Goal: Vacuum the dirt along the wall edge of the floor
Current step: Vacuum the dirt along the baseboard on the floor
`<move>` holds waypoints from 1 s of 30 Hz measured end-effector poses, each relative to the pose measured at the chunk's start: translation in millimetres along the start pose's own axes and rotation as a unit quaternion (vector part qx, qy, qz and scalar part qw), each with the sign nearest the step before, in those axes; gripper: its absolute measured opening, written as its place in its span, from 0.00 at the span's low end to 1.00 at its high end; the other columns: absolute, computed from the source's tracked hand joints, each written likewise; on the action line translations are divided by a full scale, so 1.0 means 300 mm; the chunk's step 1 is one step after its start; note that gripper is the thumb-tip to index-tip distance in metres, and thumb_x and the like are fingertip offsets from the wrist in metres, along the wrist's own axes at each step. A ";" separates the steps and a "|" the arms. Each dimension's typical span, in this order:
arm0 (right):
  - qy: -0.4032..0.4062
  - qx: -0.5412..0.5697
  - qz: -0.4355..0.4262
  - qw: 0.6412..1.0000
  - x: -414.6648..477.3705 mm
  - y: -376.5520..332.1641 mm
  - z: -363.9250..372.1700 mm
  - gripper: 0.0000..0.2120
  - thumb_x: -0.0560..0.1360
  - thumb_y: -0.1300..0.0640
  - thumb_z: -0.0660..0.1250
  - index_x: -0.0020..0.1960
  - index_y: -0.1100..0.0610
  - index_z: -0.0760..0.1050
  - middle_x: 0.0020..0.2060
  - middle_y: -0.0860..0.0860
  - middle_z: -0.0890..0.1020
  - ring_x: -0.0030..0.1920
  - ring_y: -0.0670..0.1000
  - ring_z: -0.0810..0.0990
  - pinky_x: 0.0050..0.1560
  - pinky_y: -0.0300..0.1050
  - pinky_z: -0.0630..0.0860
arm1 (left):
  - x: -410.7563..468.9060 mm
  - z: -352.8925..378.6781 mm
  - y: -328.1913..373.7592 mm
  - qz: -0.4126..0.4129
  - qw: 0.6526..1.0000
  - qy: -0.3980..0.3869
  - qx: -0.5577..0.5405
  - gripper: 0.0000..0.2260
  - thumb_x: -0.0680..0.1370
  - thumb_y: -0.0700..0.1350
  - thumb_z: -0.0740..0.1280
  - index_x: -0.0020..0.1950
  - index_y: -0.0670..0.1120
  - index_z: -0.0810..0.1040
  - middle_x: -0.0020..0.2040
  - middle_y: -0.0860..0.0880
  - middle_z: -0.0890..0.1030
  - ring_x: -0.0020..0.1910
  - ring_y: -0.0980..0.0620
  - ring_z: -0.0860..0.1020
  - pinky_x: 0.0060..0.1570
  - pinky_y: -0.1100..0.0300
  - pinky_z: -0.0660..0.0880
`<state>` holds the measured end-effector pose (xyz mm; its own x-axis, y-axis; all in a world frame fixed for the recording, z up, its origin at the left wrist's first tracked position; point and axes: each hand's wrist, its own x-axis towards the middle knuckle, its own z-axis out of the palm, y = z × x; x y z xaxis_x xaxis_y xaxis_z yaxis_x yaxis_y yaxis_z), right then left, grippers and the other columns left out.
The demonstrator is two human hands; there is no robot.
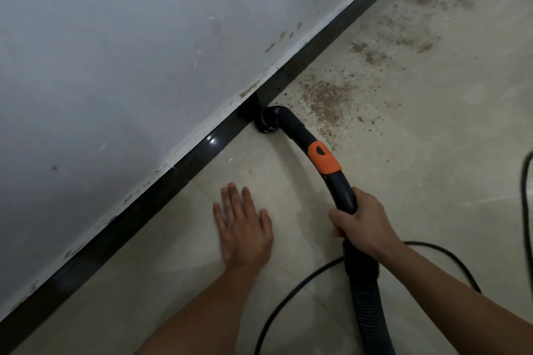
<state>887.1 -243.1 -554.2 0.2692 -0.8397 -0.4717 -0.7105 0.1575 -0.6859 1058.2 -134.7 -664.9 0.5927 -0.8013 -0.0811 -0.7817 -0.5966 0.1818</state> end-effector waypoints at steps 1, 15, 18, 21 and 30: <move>0.004 -0.002 0.003 1.000 -0.013 0.015 -0.021 0.08 0.71 0.65 0.70 0.45 0.58 0.72 0.31 0.58 0.80 0.25 0.49 0.79 0.26 0.42 0.75 | 0.000 0.001 -0.001 0.000 1.000 0.002 -0.001 0.29 0.78 0.55 0.52 0.75 0.39 0.65 0.77 0.38 0.60 0.77 0.42 0.57 0.73 0.42 0.53; 0.082 -0.012 0.070 0.994 -0.315 0.238 -0.001 0.08 0.66 0.64 0.73 0.42 0.54 0.77 0.28 0.56 0.78 0.30 0.56 0.78 0.30 0.45 0.72 | -0.007 0.000 -0.002 0.005 1.000 0.009 0.000 0.29 0.79 0.55 0.50 0.76 0.39 0.63 0.77 0.37 0.60 0.77 0.41 0.55 0.74 0.42 0.52; 0.092 0.006 0.058 0.994 -0.309 0.248 0.025 0.08 0.67 0.63 0.72 0.39 0.54 0.74 0.28 0.56 0.78 0.30 0.57 0.78 0.30 0.46 0.72 | -0.009 0.001 -0.001 0.008 1.000 0.017 -0.001 0.30 0.79 0.55 0.49 0.75 0.39 0.64 0.77 0.37 0.60 0.77 0.41 0.56 0.74 0.42 0.51; 0.124 0.021 0.087 0.988 -0.364 0.311 0.009 0.07 0.67 0.62 0.73 0.39 0.56 0.75 0.29 0.58 0.79 0.31 0.60 0.79 0.30 0.49 0.75 | -0.012 0.003 -0.002 0.010 1.000 0.027 -0.005 0.30 0.78 0.54 0.49 0.74 0.38 0.65 0.76 0.36 0.61 0.76 0.40 0.57 0.73 0.42 0.51; 0.287 0.102 0.202 0.931 -0.439 0.468 -0.152 0.10 0.69 0.63 0.73 0.35 0.67 0.74 0.27 0.65 0.78 0.25 0.56 0.74 0.29 0.46 0.72 | -0.016 0.009 -0.004 0.001 1.000 0.023 -0.006 0.30 0.78 0.55 0.49 0.76 0.39 0.61 0.77 0.38 0.58 0.77 0.41 0.54 0.74 0.43 0.48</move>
<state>722.1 -134.1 -563.2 -0.4267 -0.8206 -0.3803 -0.5243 0.5670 -0.6353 1055.7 -130.3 -667.3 0.5994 -0.7996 -0.0364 -0.7806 -0.5941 0.1945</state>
